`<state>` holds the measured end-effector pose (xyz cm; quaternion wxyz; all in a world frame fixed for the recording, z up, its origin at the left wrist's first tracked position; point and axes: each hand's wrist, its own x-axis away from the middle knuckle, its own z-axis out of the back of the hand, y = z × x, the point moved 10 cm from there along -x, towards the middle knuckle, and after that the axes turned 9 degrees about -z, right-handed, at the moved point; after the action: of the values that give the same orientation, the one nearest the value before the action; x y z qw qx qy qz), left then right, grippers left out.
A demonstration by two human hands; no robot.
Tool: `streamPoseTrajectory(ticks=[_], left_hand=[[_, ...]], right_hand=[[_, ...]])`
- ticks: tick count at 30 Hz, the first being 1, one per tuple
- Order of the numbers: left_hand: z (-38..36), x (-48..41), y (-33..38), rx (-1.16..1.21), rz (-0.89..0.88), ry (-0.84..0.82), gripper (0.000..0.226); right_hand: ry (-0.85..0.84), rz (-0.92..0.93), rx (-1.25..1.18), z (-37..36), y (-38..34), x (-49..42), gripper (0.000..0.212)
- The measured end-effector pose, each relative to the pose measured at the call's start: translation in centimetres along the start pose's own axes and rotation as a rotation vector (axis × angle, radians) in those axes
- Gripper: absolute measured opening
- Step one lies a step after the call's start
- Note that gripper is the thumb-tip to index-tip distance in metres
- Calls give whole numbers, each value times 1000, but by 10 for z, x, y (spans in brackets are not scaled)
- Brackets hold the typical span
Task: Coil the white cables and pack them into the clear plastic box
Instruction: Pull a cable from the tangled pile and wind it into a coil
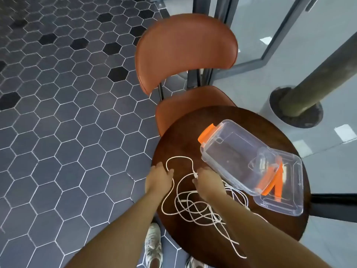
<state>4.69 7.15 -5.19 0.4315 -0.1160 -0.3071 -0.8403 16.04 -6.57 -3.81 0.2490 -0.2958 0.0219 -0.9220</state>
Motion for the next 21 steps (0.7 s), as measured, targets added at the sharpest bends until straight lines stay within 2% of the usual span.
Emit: streamPoseTrajectory(ticks=[5,10,15,19,21], left_hand=[[-18,-21,-11,175,122,28,52],[-23,-31,-14,196,120,84,21],[-10,-14,-22,339,130,144,23],[20,13,-23,434,76,118,13],[39,26,-13,450,29,85,28]], right_hand=[[-35,-30,34,-21,-2,-17,26],[37,-23,-1,-16,-1,-31,15],[16,-38,-171,-10,-5,-13,13],[99,22,-330,13,-11,18,15],[168,58,-390,33,-13,31,17]])
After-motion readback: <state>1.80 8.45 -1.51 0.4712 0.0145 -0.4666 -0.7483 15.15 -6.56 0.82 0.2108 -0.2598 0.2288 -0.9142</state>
